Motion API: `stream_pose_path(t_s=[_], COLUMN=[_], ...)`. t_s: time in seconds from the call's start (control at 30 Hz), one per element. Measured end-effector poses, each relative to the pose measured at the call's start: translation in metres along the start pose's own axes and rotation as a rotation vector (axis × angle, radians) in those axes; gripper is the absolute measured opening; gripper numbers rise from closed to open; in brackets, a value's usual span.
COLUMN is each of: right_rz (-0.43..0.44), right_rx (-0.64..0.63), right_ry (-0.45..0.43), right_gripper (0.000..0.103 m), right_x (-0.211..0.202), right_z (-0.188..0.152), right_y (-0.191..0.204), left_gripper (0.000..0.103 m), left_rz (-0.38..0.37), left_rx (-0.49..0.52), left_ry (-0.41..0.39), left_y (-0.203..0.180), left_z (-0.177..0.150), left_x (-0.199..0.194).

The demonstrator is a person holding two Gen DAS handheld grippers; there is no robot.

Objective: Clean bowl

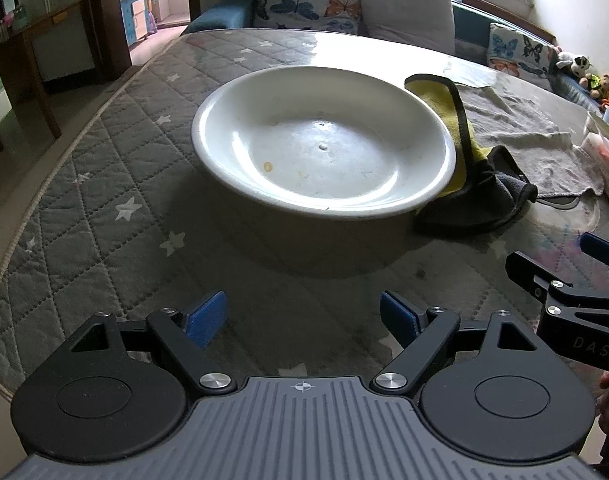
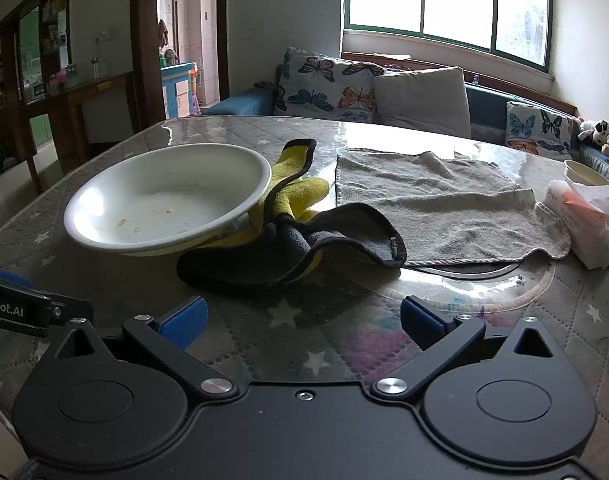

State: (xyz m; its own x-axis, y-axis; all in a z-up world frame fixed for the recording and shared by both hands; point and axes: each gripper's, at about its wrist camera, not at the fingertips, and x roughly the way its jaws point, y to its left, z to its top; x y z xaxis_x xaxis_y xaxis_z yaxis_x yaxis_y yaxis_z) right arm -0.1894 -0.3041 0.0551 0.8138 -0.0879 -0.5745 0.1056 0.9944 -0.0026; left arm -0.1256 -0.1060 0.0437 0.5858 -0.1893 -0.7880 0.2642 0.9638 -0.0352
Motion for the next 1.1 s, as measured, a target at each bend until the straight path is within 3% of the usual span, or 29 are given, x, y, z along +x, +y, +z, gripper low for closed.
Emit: stream_pose_path(t_s=[0.5,1.1], right_rz=[0.0,0.002], right_rx=[0.002,0.004], right_ry=[0.002,0.007], right_gripper=[0.103,0.103], right_x=[0.0012,0.0021], right_z=[0.002,0.0], right_y=[0.0008,0.0007], left_gripper=[0.086,0.086], left_rz=[0.005,0.007], left_rx=[0.034,0.044], left_ry=[-0.032,-0.005], left_y=[-0.0047,-0.0076], left_z=[-0.0007,0.0004], left_x=[-0.0041,0.0008])
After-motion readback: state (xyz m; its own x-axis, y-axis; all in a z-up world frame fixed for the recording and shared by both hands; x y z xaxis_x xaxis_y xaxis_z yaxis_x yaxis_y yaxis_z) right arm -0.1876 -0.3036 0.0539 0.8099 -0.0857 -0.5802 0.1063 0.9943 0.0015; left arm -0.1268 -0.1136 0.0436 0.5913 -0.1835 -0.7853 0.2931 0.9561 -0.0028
